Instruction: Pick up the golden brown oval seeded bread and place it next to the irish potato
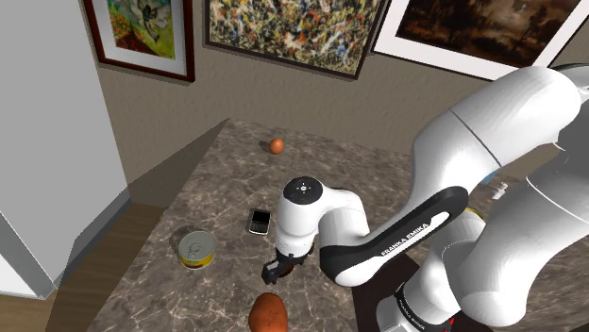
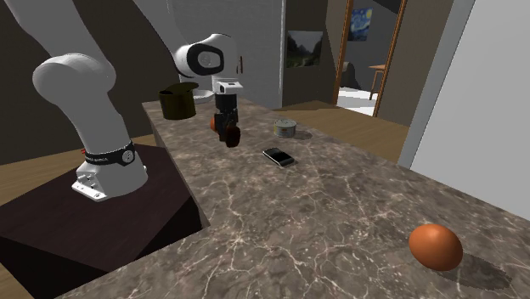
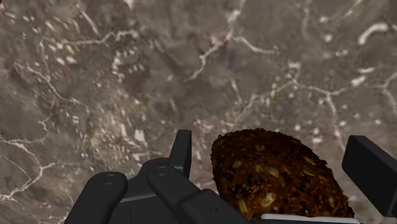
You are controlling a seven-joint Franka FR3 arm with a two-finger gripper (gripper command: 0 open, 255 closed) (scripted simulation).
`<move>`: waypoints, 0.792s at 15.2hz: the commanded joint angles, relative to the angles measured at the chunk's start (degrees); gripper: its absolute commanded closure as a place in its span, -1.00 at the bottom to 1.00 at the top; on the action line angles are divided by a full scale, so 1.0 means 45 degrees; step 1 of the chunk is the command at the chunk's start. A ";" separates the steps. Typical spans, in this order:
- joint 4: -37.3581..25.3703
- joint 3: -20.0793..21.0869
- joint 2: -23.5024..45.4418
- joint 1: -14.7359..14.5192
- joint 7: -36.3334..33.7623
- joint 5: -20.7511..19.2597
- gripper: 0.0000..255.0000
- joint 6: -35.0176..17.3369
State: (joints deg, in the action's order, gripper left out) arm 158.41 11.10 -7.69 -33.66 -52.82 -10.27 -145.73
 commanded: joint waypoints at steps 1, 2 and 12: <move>-0.0102 0.0006 -0.0474 -0.0118 0.0203 0.0306 -1.00 0.0558; -0.0222 0.0004 -0.0918 -0.0221 0.0373 0.0557 -1.00 0.1109; -0.0495 -0.0022 -0.1640 -0.0396 0.0605 0.0903 -1.00 0.2087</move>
